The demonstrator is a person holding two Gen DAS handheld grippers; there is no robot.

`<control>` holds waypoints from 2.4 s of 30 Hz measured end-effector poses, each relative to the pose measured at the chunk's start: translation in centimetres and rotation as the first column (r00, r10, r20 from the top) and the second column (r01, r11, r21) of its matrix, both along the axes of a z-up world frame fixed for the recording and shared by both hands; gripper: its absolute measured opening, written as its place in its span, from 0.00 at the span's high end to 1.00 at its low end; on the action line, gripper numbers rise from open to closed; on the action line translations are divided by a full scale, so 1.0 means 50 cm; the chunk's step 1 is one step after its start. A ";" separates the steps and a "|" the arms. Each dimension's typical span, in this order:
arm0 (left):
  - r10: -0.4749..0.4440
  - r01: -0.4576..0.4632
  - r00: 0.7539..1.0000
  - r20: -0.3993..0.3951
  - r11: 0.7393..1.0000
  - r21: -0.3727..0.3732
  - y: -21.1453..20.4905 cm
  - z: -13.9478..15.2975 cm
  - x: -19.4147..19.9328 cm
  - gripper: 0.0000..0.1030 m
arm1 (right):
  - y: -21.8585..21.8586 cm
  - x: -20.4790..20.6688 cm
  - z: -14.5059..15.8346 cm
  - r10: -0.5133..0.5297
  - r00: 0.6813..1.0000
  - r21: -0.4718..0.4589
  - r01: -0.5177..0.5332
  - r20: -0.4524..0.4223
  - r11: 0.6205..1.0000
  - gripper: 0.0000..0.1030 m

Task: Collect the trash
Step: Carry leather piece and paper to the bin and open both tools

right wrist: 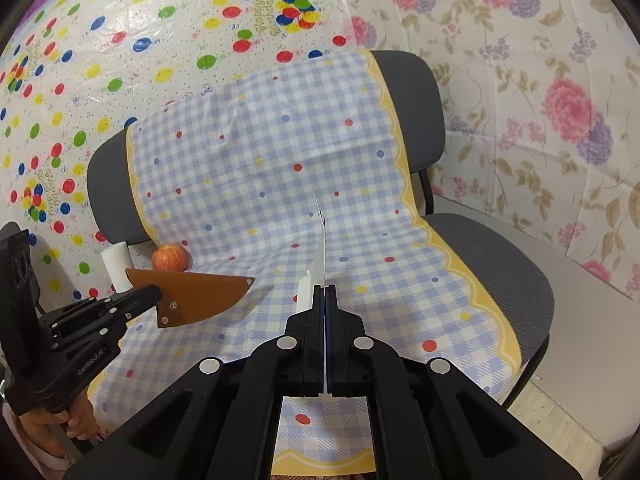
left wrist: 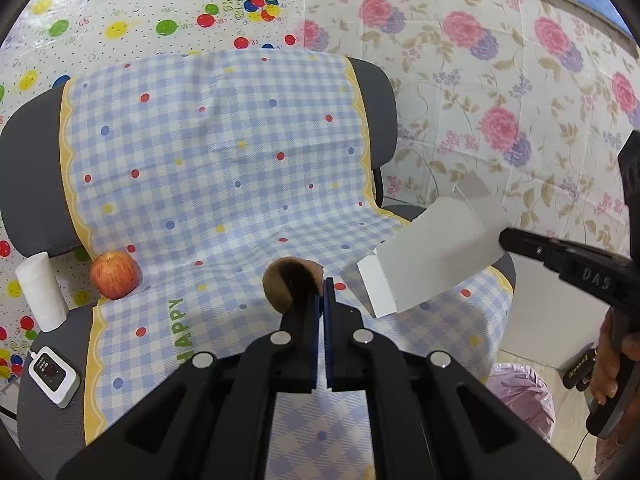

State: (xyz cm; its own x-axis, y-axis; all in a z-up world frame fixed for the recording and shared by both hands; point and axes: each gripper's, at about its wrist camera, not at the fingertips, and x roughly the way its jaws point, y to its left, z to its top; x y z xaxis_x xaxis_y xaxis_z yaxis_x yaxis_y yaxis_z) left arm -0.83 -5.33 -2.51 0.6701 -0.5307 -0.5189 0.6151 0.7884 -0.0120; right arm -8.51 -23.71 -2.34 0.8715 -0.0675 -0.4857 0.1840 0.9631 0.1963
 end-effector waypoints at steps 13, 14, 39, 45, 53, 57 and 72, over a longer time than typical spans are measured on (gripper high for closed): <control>-0.006 0.005 0.999 -0.033 1.000 -0.008 0.004 -0.014 -0.002 1.00 | 0.004 -0.005 -0.012 -0.008 1.000 -0.004 0.008 -0.026 1.000 0.99; -0.006 0.005 0.999 -0.032 1.000 -0.014 0.006 -0.011 -0.004 1.00 | 0.003 -0.009 -0.008 -0.012 1.000 -0.005 0.011 -0.019 1.000 0.99; -0.420 0.417 0.906 -0.047 0.907 -0.055 -0.176 -0.029 -0.232 1.00 | -0.098 -0.332 -0.002 -0.342 0.934 -0.141 0.326 -0.106 0.935 0.99; -0.500 0.501 0.862 -0.088 0.865 -0.010 -0.237 -0.070 -0.283 1.00 | -0.105 -0.379 -0.049 -0.383 0.907 -0.150 0.359 -0.175 0.921 0.99; -0.562 0.572 0.817 -0.129 0.818 0.054 -0.306 -0.110 -0.322 1.00 | -0.117 -0.404 -0.084 -0.392 0.894 -0.136 0.369 -0.218 0.919 0.99; -0.563 0.579 0.811 -0.159 0.812 0.074 -0.333 -0.126 -0.320 1.00 | -0.129 -0.402 -0.094 -0.391 0.894 -0.130 0.371 -0.219 0.920 0.97; -0.481 0.499 0.855 -0.193 0.865 0.054 -0.301 -0.118 -0.264 0.53 | -0.147 -0.396 -0.112 -0.389 0.898 -0.052 0.387 -0.208 0.921 0.85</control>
State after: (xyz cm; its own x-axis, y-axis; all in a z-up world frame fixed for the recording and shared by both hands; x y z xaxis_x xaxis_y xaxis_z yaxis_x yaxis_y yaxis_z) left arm -14.04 -20.40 -8.42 0.2350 -0.7077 -0.6663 0.9174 0.3879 -0.0884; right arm -28.33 -31.06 -7.94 0.6534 -0.3844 -0.6522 0.5791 0.8086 0.1036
